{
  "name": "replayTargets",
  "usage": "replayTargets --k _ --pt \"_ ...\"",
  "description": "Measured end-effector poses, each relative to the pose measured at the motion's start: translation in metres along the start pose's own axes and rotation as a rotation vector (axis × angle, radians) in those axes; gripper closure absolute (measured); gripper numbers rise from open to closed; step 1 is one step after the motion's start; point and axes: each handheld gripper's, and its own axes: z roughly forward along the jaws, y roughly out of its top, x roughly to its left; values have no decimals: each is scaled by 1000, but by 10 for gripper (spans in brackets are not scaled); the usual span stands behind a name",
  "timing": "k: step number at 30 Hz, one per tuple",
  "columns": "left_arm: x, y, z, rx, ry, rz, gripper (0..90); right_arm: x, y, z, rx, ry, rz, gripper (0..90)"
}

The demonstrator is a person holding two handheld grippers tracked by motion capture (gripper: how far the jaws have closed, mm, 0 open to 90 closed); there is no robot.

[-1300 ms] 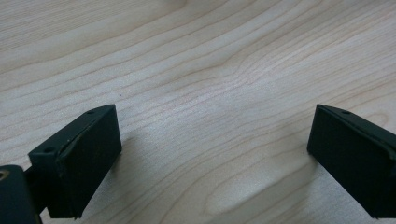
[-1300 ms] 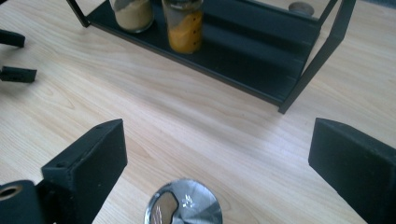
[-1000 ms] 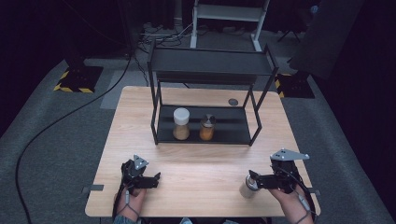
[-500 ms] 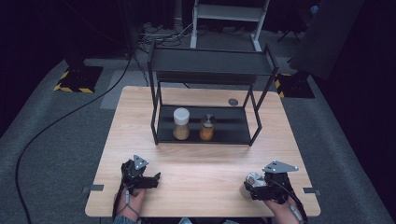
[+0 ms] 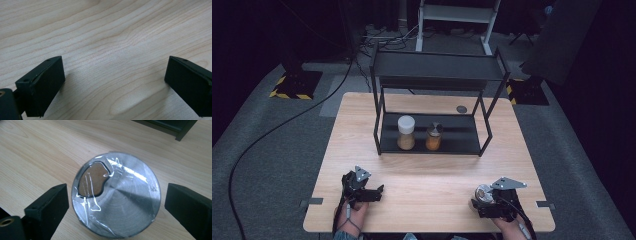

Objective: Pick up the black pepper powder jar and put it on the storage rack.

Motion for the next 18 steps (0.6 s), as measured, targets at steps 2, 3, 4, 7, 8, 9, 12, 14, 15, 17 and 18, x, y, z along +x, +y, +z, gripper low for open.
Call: replayTargets --k 2,3,4,7,8,9,12,14,15,17,18 --pt "0 0 0 0 0 0 28 -1 -1 2 4 2 5 60" --pt "0 0 0 0 0 0 28 -1 -2 3 7 1 5 65" --pt "0 0 0 0 0 0 28 -1 -2 4 9 1 6 73" --pt "0 0 0 -1 0 1 28 -2 -3 7 17 9 -3 115" --pt "0 0 0 -1 0 1 28 -2 -4 8 19 7 -7 127" --pt "0 0 0 0 0 0 28 -2 -4 9 22 9 -9 145" --pt "0 0 0 0 0 0 28 -2 -4 12 32 16 -13 188" --pt "0 0 0 0 0 0 28 -3 -3 14 45 21 -17 235" --pt "0 0 0 0 0 0 28 -4 -3 15 50 24 -21 253" --pt "0 0 0 0 0 0 28 -4 -4 16 54 27 -24 289" --pt "0 0 0 -1 0 1 28 -4 -4 16 52 29 -29 291"
